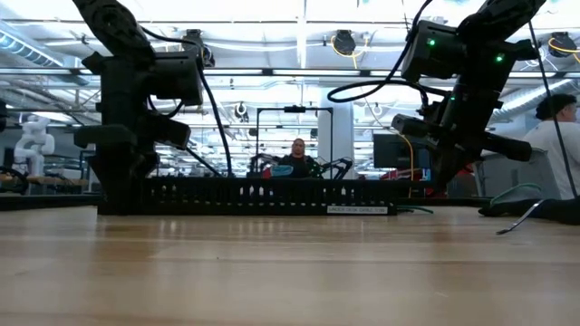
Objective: Ziptie cables
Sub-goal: Close the black cable duct cover
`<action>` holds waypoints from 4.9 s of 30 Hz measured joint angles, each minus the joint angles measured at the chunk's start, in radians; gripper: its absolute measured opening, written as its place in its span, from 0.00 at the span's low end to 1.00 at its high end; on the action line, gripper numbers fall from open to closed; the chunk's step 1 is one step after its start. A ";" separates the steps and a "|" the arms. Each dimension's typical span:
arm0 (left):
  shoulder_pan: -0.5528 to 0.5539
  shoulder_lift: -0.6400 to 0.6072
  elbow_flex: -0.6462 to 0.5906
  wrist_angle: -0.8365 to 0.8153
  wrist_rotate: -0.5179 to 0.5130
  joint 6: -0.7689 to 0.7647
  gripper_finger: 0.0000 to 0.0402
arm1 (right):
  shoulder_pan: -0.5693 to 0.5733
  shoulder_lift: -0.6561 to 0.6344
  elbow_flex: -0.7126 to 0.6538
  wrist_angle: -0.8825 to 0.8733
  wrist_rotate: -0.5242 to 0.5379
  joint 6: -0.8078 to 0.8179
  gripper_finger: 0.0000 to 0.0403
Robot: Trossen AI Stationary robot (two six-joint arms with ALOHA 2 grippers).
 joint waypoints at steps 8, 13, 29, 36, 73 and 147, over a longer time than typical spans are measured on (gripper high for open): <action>0.000 0.000 0.000 0.004 0.000 0.000 0.62 | 0.000 0.000 0.000 0.002 -0.004 0.000 0.00; 0.000 0.000 0.000 0.006 -0.004 -0.001 0.62 | -0.026 0.000 0.000 -0.001 0.003 0.009 0.00; 0.000 -0.001 0.000 0.003 -0.028 0.041 0.62 | -0.157 0.094 -0.001 0.126 -0.047 0.186 0.00; 0.000 -0.001 0.000 0.004 -0.038 0.041 0.62 | -0.152 0.098 -0.001 0.247 -0.066 0.238 0.00; -0.004 0.000 0.000 0.073 -0.060 0.127 0.62 | 0.024 0.085 0.000 0.160 -0.131 0.444 0.00; -0.088 -0.200 0.043 -0.182 -0.114 -0.327 0.85 | 0.035 0.156 -0.011 -0.116 -0.115 0.211 0.00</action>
